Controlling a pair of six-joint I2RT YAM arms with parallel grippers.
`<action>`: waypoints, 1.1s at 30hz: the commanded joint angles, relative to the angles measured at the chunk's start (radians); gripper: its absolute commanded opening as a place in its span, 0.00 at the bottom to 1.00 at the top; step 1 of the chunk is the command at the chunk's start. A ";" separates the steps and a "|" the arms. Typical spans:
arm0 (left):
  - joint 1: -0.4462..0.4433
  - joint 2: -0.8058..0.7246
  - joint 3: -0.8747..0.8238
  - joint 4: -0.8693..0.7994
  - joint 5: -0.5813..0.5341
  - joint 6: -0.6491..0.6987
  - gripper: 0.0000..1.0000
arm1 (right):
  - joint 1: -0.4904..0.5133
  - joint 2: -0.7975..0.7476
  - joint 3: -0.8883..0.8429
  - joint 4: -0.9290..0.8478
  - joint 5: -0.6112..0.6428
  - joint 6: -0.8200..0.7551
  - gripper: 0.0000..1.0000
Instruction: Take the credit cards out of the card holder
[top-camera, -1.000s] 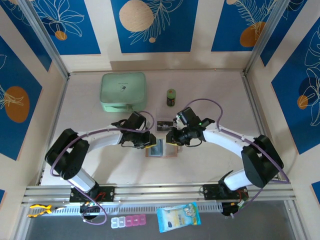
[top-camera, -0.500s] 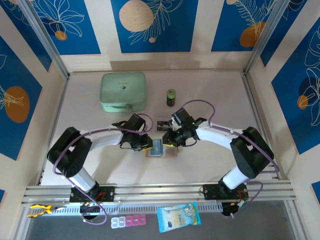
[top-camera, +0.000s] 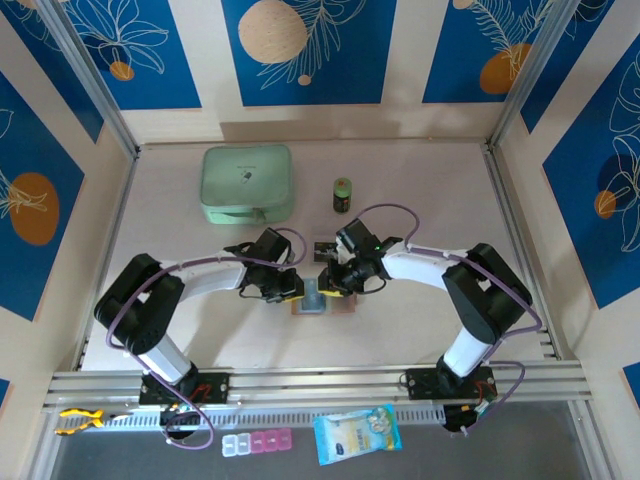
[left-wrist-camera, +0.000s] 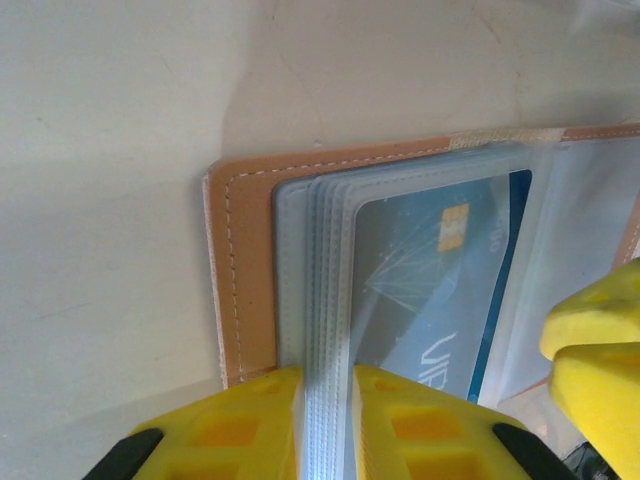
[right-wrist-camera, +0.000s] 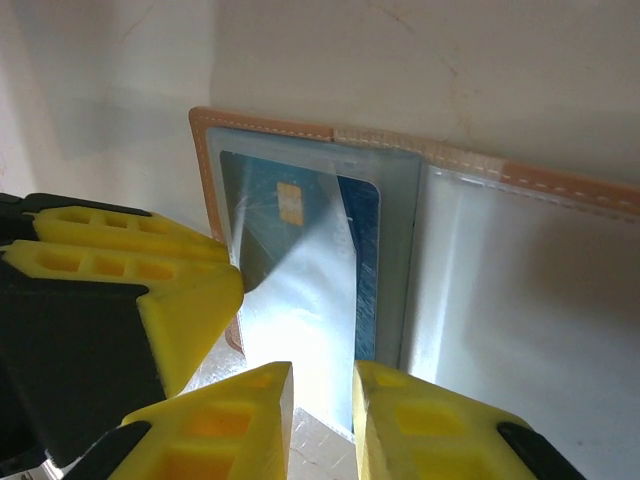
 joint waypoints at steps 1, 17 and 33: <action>0.007 0.022 -0.019 -0.033 -0.017 0.014 0.19 | 0.007 0.018 0.020 0.012 -0.031 0.009 0.23; 0.006 0.026 -0.020 -0.033 -0.019 0.017 0.17 | 0.009 0.067 0.019 0.034 -0.052 0.004 0.19; 0.008 0.035 -0.017 -0.031 -0.014 0.018 0.17 | 0.010 0.043 0.040 -0.062 0.041 -0.031 0.23</action>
